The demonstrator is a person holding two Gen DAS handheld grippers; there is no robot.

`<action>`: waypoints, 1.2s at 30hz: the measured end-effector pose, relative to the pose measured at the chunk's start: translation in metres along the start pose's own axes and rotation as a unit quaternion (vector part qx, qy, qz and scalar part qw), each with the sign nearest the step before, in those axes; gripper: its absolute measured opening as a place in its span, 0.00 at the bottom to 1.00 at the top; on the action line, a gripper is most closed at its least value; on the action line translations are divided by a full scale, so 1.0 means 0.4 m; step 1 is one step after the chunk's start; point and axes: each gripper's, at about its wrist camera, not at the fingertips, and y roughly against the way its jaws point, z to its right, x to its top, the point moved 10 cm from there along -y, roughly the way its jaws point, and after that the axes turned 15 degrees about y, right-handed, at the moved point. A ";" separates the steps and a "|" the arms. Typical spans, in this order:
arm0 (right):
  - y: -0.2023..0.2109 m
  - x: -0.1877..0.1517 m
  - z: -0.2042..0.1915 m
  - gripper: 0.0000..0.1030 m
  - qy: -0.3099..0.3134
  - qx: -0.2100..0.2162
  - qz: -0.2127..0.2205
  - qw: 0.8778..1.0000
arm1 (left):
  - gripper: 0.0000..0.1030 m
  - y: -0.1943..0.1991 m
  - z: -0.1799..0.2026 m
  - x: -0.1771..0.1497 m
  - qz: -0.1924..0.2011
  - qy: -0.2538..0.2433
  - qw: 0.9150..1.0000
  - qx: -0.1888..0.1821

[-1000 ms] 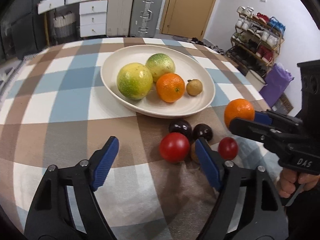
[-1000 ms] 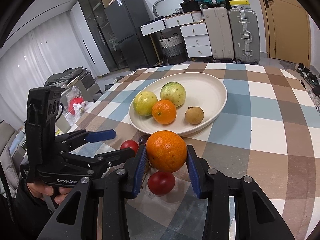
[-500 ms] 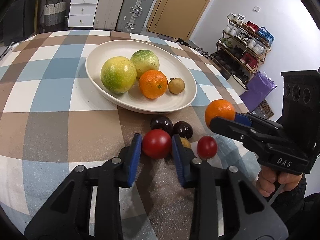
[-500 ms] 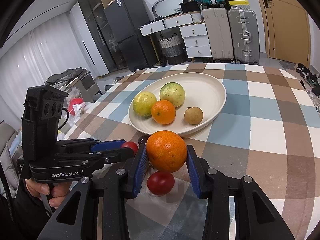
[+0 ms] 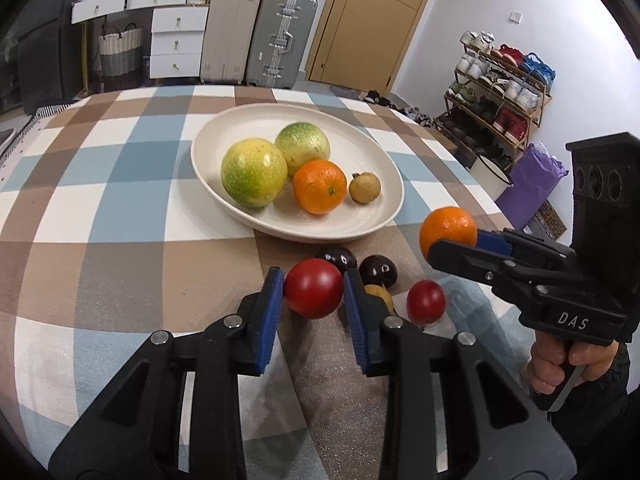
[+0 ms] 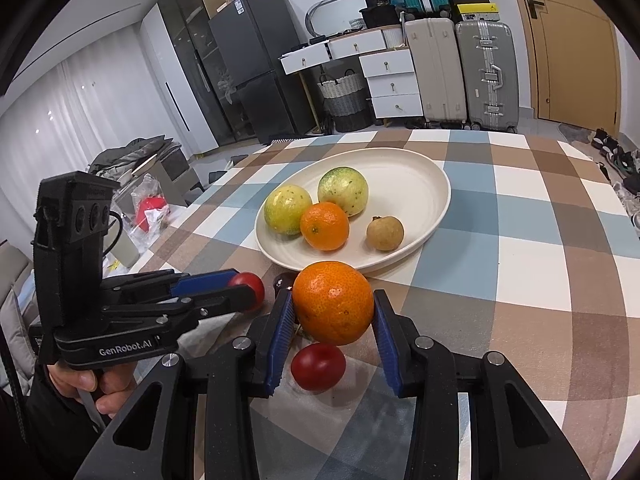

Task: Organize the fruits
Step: 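Grasp the second orange with the right gripper while the left gripper grasps a red tomato, then place the orange and tomato on the plate and open both grippers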

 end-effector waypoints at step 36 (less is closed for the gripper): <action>-0.017 0.134 0.070 0.38 -0.007 -0.029 0.024 0.999 | 0.27 -0.028 -0.022 0.135 0.047 -0.011 0.998 0.043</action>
